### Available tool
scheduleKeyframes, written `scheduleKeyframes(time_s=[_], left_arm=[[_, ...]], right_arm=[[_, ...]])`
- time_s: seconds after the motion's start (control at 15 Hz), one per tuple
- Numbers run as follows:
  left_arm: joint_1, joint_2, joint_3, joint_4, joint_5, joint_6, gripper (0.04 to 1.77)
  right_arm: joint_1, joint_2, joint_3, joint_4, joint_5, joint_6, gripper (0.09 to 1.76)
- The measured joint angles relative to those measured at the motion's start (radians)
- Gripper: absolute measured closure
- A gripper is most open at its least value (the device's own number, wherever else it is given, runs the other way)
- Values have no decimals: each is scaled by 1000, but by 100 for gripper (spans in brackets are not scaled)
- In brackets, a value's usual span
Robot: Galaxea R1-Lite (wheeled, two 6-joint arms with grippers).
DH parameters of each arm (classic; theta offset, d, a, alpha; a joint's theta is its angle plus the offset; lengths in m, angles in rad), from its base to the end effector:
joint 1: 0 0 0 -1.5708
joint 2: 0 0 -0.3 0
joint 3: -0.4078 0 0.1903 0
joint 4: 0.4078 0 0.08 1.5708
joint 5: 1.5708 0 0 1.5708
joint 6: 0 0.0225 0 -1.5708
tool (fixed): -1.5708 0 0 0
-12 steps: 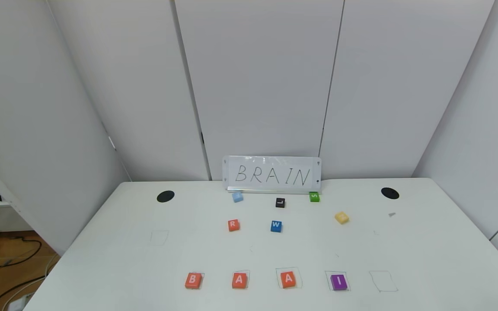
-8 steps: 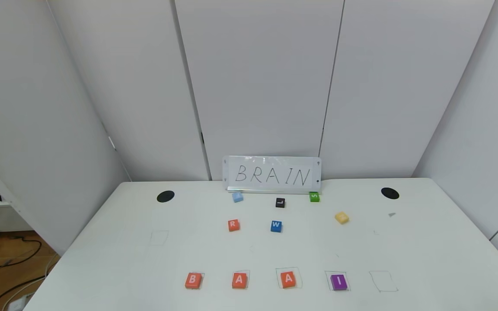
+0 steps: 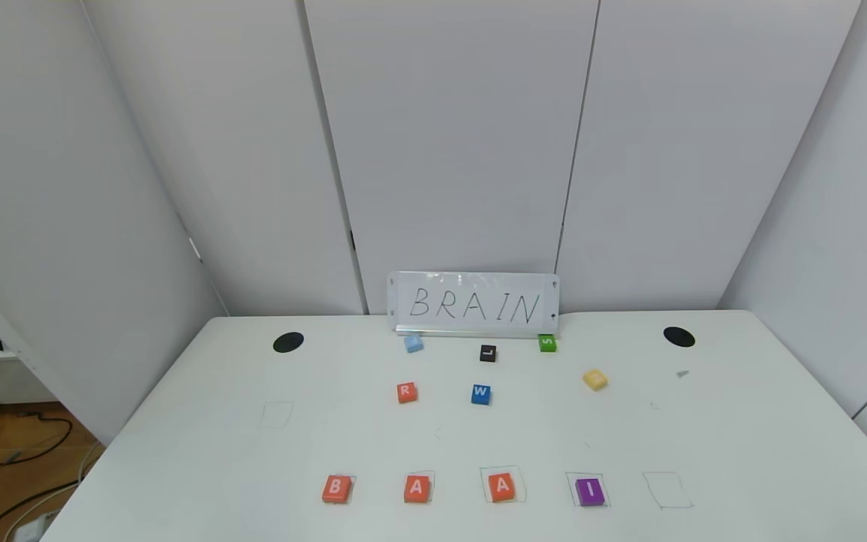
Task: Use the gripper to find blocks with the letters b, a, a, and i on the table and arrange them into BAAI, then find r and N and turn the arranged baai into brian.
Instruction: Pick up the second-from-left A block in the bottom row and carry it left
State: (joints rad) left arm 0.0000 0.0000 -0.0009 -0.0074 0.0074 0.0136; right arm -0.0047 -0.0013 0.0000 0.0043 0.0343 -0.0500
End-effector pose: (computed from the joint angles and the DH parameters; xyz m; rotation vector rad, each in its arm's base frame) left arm -0.0229 0.0002 0.0765 0.0136 -0.0082 0.0075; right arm -0.0229 0.0009 0.0750 -0.0499 0.0023 0.0297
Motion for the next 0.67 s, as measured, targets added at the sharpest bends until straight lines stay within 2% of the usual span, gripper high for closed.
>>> scheduleKeyframes(time_s=[0.67], left_arm=[[0,0,1,0,1,-7,9]], right_arm=[[0,0,0,0,0,6,14]])
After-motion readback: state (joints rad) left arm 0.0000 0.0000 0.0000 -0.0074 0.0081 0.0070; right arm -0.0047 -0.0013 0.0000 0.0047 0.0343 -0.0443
